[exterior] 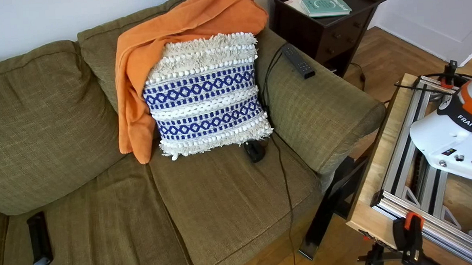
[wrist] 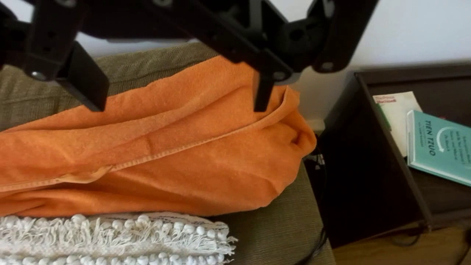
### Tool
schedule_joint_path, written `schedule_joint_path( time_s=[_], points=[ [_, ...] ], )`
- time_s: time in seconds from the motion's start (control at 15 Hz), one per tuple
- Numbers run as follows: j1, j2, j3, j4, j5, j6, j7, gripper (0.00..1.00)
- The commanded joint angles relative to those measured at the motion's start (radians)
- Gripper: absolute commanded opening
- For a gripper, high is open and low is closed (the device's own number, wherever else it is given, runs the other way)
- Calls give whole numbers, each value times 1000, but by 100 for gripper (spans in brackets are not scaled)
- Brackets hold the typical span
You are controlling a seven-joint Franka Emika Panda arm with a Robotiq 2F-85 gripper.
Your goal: Pick up the orange towel from the sofa seat and place it on the sofa back support of the right seat
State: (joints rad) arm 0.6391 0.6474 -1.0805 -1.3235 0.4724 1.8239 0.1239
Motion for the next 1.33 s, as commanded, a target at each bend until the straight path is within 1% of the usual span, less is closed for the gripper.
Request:
schedule_joint_path(
  time_s=[0.0,0.13,0.33,0.4,0.47,0.6,0.67,0.87,1.0,1.2,1.27],
  points=[
    [119,-147,-48,-247,20,181,-109,100],
    [183,-188,-94,-350,-27,320,-212,100],
    [285,-280,-167,-519,-54,495,-385,100],
    [327,-317,-200,-575,-73,533,-436,100],
    [364,-363,-230,-625,-91,542,-483,100],
    [437,-399,-310,-678,-126,544,-518,100],
    [475,-406,-358,-694,-154,534,-523,100],
    [575,-458,-472,-702,-177,469,-552,100],
    [632,-447,-542,-685,-180,406,-554,100],
    [667,-431,-594,-649,-160,239,-539,100],
    [668,-417,-601,-638,-169,180,-537,100]
  ],
)
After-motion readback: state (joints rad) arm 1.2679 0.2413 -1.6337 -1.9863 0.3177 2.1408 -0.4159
